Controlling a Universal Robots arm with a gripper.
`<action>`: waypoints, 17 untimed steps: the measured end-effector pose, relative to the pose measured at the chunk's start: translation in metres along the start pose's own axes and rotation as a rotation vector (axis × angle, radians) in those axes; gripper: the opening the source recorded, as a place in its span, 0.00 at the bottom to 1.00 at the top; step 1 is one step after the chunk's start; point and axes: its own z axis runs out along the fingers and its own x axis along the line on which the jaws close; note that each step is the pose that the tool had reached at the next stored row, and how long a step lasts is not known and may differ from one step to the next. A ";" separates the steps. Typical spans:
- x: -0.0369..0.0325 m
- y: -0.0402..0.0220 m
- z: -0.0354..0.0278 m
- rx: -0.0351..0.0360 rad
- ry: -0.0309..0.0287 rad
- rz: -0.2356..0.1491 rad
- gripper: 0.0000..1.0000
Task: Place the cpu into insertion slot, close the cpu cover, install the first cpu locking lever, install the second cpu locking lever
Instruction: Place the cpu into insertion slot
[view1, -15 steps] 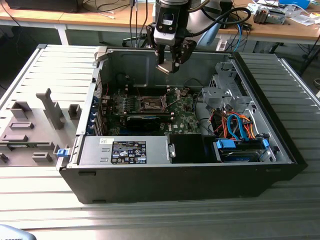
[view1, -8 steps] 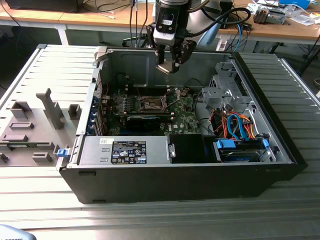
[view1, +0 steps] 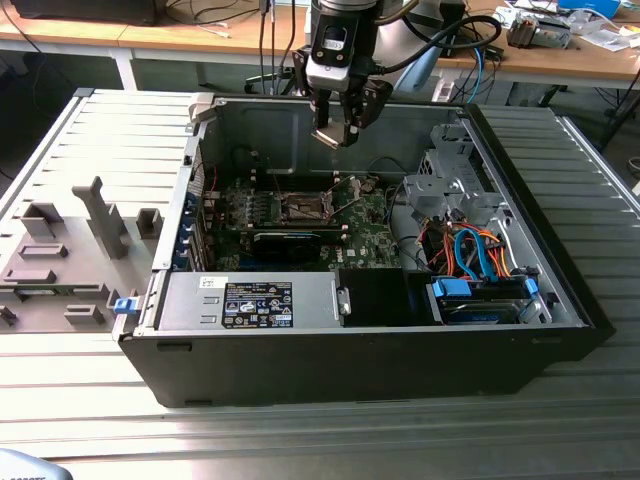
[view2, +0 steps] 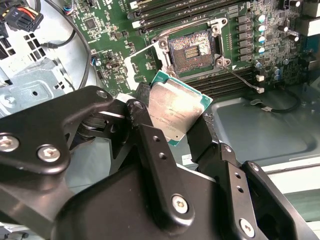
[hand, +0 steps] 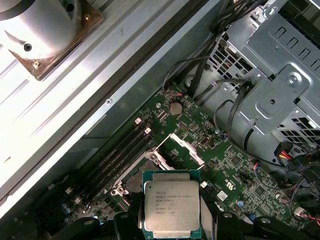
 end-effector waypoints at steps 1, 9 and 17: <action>0.0000 0.0000 0.0000 0.0000 -0.0001 0.001 0.55; 0.0000 0.0000 0.0001 -0.0001 -0.0006 0.009 0.55; 0.0000 0.0000 0.0002 -0.0002 -0.0010 0.016 0.55</action>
